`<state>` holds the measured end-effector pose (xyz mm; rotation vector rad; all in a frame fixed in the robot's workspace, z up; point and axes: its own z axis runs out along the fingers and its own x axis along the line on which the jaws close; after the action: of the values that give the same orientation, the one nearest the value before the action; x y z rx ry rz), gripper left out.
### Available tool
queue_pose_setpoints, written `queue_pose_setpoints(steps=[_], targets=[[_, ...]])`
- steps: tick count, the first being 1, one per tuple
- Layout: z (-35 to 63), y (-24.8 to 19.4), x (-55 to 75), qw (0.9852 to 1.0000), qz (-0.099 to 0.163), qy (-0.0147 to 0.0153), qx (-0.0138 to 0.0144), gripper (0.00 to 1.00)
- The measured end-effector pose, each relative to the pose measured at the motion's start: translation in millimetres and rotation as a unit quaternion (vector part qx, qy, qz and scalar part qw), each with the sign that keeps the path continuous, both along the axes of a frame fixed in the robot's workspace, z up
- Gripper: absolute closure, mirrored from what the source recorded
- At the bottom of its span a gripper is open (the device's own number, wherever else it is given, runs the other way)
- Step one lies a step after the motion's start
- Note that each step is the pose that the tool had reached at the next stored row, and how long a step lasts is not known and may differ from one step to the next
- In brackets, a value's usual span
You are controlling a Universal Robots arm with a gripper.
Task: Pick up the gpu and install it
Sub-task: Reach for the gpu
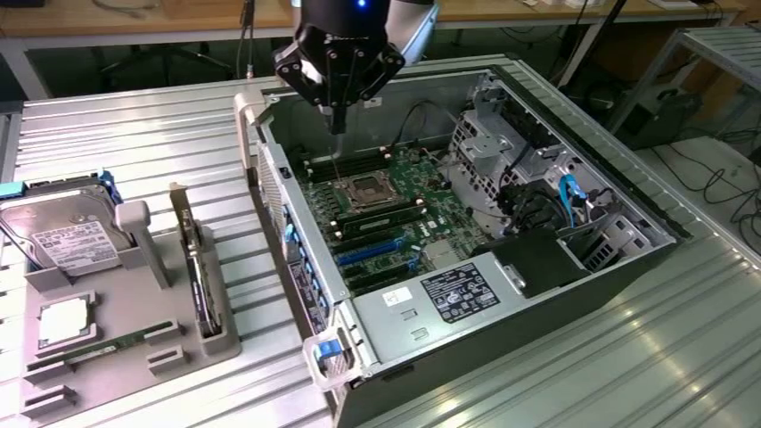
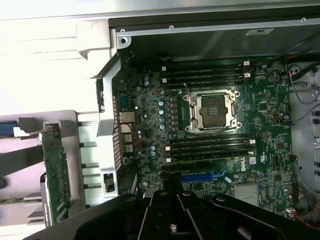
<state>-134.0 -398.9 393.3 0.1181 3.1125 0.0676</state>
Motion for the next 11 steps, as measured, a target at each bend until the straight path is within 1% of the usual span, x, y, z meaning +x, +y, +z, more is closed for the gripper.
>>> queue_pose_setpoints(steps=[11], targets=[[0.0,0.0,-5.6,1.0000,0.000,0.0000,0.0000,0.89]])
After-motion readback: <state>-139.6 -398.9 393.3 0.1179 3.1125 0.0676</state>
